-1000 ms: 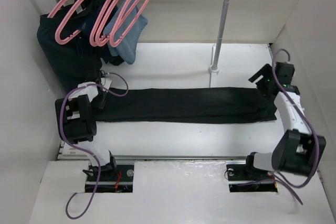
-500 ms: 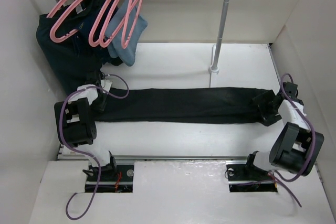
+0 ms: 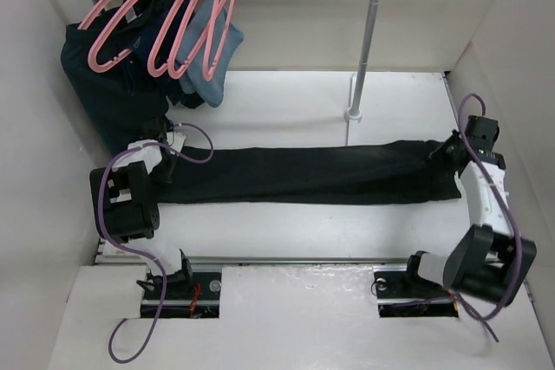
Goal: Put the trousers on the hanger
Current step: Fold the trousers at the center of the board.
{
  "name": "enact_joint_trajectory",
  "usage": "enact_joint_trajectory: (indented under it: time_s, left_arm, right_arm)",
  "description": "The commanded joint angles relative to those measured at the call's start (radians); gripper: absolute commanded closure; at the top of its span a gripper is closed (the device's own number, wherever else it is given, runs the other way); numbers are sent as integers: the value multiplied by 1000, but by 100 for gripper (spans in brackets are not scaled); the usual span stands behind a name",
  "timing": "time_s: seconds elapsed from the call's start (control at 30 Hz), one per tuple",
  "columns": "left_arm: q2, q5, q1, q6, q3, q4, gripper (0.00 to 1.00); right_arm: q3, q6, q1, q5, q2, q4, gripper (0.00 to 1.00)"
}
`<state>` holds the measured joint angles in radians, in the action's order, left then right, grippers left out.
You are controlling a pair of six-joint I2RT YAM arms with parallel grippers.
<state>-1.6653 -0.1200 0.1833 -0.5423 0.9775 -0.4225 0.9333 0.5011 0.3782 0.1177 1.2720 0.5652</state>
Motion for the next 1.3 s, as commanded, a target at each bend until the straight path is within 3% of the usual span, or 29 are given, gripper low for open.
enact_joint_trajectory:
  time_s: [0.0, 0.1, 0.17, 0.2, 0.23, 0.27, 0.33, 0.43, 0.7, 1.0, 1.03, 1.1, 1.13, 1.17, 1.27]
  left_arm:
    - [1, 10, 5, 4, -13, -5, 78]
    - [-8, 10, 5, 4, -13, -5, 80]
    - [-8, 0, 5, 4, -13, -5, 80]
    - [-8, 0, 5, 4, -13, -5, 80]
    - [-8, 0, 5, 4, -13, -5, 80]
    - [-8, 0, 5, 4, -13, -5, 80]
    - [-8, 0, 5, 4, -4, -15, 80]
    - [-8, 0, 5, 4, -3, -15, 80]
    - [1, 10, 5, 4, 6, -15, 80]
    - [10, 28, 14, 4, 27, -53, 80]
    - [10, 28, 15, 4, 27, -67, 77]
    - [10, 63, 15, 4, 52, -106, 70]
    - [10, 81, 15, -8, 61, -125, 67]
    - [21, 103, 15, -8, 61, -143, 63]
    - [30, 172, 15, -18, 101, -209, 59]
  right_arm:
    - [10, -153, -64, -157, -175, -152, 100]
    - [-120, -139, -76, -231, -281, -215, 100]
    - [-174, -44, -59, -327, -306, -190, 100]
    - [-223, 12, -36, -328, -306, -160, 95]
    - [-244, 112, -10, -328, -306, -112, 59]
    - [-245, 138, 17, -276, -306, -91, 34]
    - [-255, 274, 62, -263, -287, -18, 0]
    - [-229, 385, 113, -170, -202, 74, 0]
    - [-241, 542, 149, -168, -39, 104, 0]
    - [-312, 518, 177, -110, 160, -86, 3]
    - [-312, 517, 177, -110, 199, -108, 14]
    - [-312, 508, 186, -87, 211, -145, 53]
    - [-321, 508, 186, -87, 222, -174, 80]
    - [-333, 498, 186, -87, 222, -188, 97]
    - [-344, 476, 186, -73, 173, -227, 100]
